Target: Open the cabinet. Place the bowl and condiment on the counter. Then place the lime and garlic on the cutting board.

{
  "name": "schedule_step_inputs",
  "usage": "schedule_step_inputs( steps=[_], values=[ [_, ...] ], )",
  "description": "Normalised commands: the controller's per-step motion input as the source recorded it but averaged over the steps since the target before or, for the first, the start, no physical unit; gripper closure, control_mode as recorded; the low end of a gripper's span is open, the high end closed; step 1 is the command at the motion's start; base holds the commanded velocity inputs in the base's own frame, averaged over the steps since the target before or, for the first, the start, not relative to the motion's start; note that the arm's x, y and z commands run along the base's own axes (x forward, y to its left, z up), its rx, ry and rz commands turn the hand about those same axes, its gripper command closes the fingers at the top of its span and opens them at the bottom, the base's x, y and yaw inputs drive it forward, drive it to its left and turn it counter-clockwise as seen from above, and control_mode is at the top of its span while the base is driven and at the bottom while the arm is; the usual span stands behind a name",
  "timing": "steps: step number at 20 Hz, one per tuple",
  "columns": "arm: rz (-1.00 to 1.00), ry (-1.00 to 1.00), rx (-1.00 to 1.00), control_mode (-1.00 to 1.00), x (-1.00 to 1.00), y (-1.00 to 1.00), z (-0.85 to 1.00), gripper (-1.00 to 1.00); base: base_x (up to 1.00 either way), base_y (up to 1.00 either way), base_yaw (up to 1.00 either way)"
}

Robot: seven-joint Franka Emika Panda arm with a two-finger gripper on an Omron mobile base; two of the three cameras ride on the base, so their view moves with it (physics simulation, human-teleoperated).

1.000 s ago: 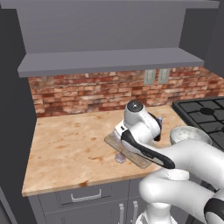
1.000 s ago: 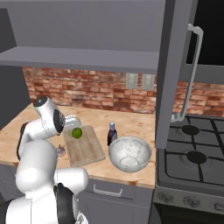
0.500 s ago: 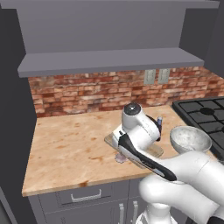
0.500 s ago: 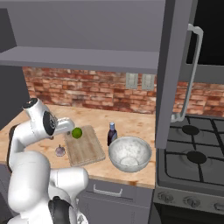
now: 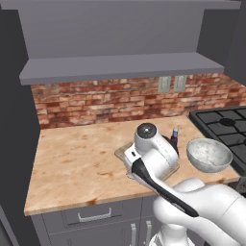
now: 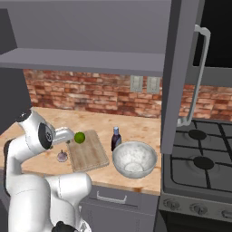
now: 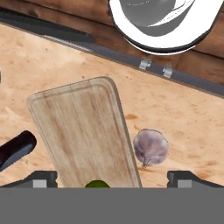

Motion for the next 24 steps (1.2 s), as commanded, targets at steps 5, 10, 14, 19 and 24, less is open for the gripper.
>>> schedule_step_inputs(
  steps=[5, 10, 14, 19, 24],
  values=[
    [0.0, 0.0, 0.0, -1.0, -0.01, 0.01, 0.0, -1.0, 0.0, 0.0, 0.0],
    [0.0, 0.0, 0.0, -1.0, -0.11, 0.25, 0.0, -1.0, 0.0, 0.0, 0.0],
    [0.0, -0.02, 0.0, -1.0, -0.31, 0.19, 0.0, -1.0, 0.0, 0.0, 0.0],
    [0.0, -0.05, 0.0, -1.0, -0.39, 0.06, 0.0, -1.0, 0.0, 0.0, 0.0],
    [0.0, -0.04, 0.0, -1.0, -0.1, 0.0, -0.02, -1.0, 0.0, 0.0, 0.0]
  ],
)
